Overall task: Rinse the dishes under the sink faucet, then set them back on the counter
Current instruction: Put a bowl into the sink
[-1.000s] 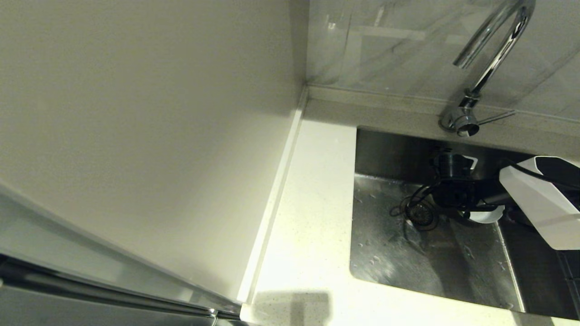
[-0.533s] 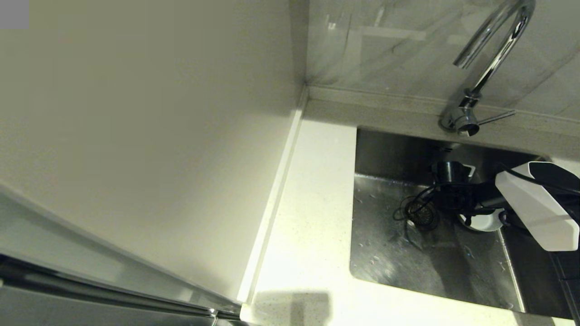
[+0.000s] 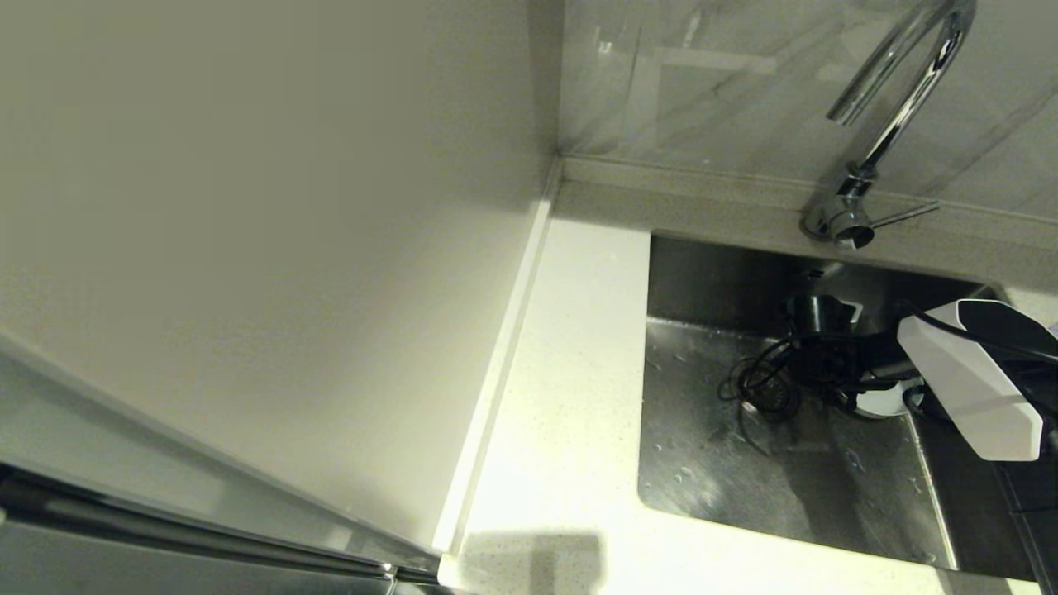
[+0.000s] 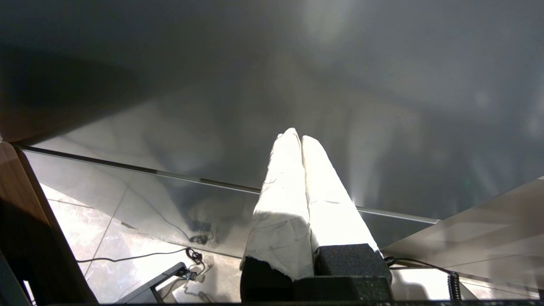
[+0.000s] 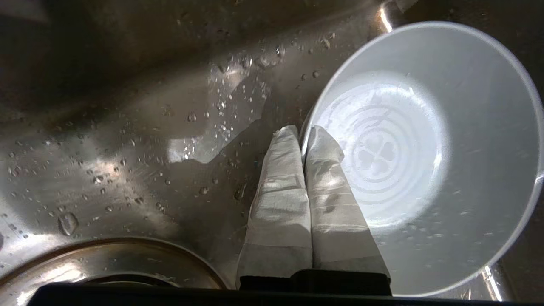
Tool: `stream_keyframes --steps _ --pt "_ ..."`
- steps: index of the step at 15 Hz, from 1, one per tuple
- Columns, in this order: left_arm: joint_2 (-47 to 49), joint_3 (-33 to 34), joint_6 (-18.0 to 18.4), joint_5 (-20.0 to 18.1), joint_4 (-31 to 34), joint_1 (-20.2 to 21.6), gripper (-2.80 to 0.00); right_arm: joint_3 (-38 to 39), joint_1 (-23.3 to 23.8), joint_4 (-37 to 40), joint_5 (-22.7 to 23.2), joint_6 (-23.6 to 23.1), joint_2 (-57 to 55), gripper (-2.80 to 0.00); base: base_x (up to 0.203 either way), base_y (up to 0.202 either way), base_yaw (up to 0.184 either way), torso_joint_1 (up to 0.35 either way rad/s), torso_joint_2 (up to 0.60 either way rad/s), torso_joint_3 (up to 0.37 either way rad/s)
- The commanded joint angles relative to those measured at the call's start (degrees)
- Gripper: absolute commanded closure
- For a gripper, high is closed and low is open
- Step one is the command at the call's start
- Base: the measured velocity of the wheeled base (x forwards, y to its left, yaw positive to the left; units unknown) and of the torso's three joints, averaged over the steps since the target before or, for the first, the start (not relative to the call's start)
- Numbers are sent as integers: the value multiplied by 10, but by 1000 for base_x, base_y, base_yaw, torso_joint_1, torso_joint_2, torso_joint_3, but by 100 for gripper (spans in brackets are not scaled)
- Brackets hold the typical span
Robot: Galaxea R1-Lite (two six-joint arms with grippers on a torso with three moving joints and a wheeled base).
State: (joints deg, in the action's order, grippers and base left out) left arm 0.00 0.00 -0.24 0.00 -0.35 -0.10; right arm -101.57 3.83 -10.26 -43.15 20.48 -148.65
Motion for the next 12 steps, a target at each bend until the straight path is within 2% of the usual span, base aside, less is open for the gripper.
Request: stream_keyframes --steps 1,7,8,12 --pt "0 2 0 0 0 0 0 -5 0 1 -2 3 -1 0 0 0 0 0 0 0" --pt "0 2 0 0 0 0 0 -6 0 7 -3 0 19 0 0 0 0 0 0 0" --pt "0 2 0 0 0 0 0 -7 -1 14 -2 0 20 -280 0 0 0 0 0 0" --pt "0 2 0 0 0 0 0 -6 -2 18 -1 4 23 -280 0 0 0 0 0 0"
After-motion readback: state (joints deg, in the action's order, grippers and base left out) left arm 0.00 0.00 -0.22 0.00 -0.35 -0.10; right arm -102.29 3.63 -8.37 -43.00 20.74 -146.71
